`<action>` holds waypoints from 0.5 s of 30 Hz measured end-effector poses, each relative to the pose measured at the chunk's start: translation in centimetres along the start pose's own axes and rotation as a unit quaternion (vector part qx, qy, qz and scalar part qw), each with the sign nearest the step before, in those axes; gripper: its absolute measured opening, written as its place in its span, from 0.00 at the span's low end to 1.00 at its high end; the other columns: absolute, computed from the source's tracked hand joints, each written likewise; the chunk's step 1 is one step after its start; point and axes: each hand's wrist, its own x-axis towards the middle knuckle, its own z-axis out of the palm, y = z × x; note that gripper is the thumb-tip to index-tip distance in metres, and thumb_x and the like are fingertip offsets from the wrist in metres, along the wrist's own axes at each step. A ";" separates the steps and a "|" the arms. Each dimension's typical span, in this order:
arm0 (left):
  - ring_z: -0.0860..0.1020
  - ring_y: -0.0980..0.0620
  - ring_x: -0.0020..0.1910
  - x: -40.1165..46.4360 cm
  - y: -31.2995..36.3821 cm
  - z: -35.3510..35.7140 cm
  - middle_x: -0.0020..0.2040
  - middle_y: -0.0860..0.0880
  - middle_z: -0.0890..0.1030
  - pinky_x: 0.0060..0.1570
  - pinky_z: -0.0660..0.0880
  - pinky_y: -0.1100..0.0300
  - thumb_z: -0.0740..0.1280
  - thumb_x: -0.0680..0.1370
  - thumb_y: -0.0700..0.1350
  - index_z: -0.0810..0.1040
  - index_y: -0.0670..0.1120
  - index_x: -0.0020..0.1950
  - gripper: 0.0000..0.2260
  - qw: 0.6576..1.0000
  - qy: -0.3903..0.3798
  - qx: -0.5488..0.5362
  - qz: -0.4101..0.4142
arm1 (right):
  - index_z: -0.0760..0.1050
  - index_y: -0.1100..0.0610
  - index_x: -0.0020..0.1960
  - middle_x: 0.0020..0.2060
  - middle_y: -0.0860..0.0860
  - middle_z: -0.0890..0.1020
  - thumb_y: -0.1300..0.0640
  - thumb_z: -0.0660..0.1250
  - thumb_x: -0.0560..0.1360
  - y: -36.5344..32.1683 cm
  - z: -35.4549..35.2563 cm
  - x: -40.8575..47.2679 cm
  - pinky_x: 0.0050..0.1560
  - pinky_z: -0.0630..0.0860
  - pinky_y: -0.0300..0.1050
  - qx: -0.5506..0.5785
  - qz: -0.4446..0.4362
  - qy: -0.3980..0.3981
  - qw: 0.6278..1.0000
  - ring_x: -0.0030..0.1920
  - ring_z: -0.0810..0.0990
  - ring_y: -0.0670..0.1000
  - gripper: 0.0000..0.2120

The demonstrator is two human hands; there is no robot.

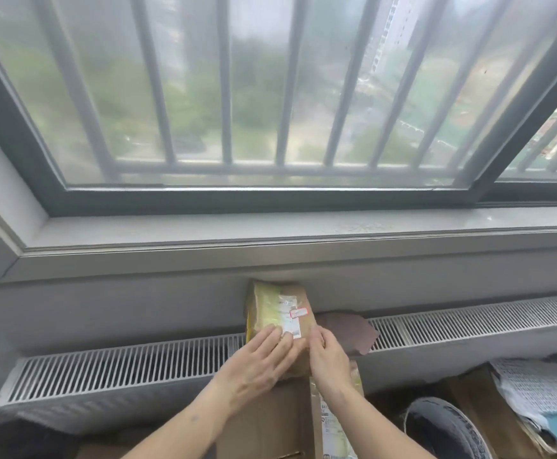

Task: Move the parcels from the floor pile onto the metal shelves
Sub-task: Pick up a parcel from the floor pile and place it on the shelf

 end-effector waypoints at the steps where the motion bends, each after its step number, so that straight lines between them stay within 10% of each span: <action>1: 0.71 0.41 0.62 -0.8 -0.5 -0.3 0.63 0.42 0.72 0.68 0.65 0.47 0.45 0.82 0.37 0.66 0.42 0.75 0.23 1.000 -0.003 0.000 0.001 | 0.75 0.48 0.60 0.52 0.43 0.81 0.42 0.54 0.82 -0.3 0.5 -0.3 0.54 0.68 0.42 0.007 -0.002 -0.003 1.000 0.60 0.76 0.50 0.16; 7: 0.77 0.44 0.61 -4.3 -2.9 -1.7 0.61 0.45 0.78 0.69 0.69 0.47 0.57 0.80 0.50 0.67 0.41 0.72 0.23 0.997 -0.001 -0.080 0.004 | 0.75 0.51 0.51 0.43 0.46 0.80 0.52 0.51 0.83 -2.4 3.4 -2.1 0.44 0.68 0.44 -0.056 -0.050 0.010 0.997 0.46 0.76 0.50 0.14; 15: 0.69 0.37 0.71 -7.4 -7.6 -5.4 0.70 0.37 0.73 0.65 0.70 0.35 0.64 0.63 0.71 0.73 0.39 0.70 0.46 0.927 -0.140 -0.223 -0.268 | 0.72 0.49 0.58 0.47 0.45 0.78 0.53 0.51 0.84 -6.2 7.4 -5.2 0.47 0.66 0.43 -0.045 -0.144 0.040 0.988 0.47 0.74 0.49 0.11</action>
